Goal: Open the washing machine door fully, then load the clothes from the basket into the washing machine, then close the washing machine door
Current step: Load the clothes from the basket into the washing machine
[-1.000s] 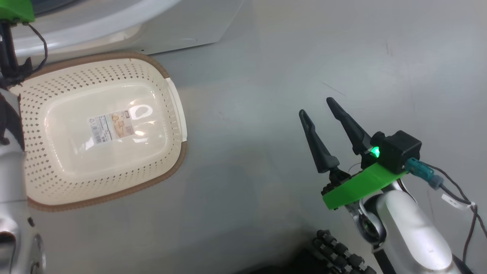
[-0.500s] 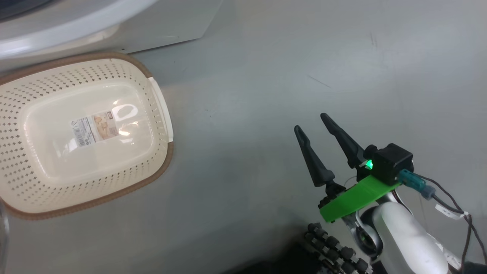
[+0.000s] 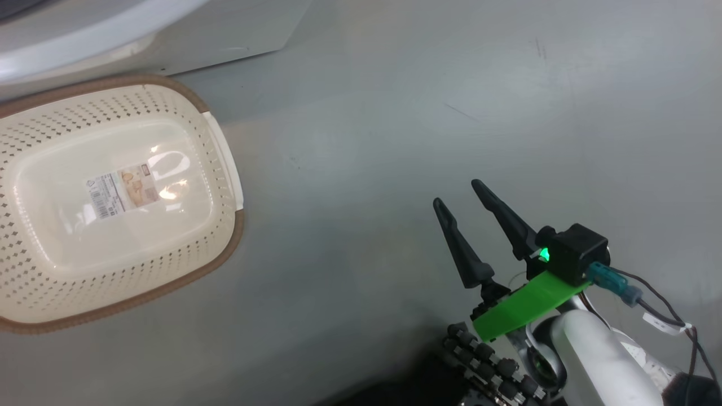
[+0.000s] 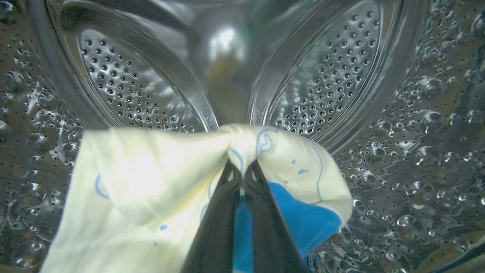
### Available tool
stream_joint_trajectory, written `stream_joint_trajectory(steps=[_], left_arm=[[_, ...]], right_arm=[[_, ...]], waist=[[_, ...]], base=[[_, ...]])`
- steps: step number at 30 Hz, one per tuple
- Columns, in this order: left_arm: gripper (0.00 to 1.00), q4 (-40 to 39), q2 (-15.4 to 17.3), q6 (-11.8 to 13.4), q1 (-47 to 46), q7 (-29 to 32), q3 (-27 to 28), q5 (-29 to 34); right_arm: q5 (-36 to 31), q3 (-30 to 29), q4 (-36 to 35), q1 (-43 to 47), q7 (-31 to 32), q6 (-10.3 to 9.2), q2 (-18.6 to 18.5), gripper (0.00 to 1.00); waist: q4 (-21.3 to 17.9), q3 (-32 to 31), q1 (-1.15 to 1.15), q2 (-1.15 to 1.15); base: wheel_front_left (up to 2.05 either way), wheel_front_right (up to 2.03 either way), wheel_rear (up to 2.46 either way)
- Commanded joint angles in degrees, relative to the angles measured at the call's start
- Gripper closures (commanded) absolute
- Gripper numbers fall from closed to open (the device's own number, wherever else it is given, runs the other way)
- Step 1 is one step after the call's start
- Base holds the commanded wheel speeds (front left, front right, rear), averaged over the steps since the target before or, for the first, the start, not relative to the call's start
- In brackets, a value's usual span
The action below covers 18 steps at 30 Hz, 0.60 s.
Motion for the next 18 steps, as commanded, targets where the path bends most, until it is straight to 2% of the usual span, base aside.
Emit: stream_joint_trajectory(steps=[1,11,18], left_arm=[[1.0,-1.8,3.1,0.0,-2.4,-0.8,-0.4,0.4],[1.0,-9.6,5.3,2.2,-3.5,-1.2,-0.1,0.4],[1.0,-0.3,5.6,2.2,-4.3,1.9,-1.9,1.2]], right_arm=[[0.0,1.0,-1.7,2.2,-0.4,0.21,-0.1,0.0],[0.7,1.5,-2.0,2.3,-0.4,0.21,-0.1,0.0],[1.1,1.4,-1.7,2.5,-0.4,0.21,-0.1,0.0]], waist=[[-0.5,0.3,0.0,0.0],[-2.5,2.0,0.0,0.0],[-2.4,1.4,0.0,0.0]], base=[[0.0,0.0,0.0],[0.0,0.0,0.0],[0.0,0.0,0.0]])
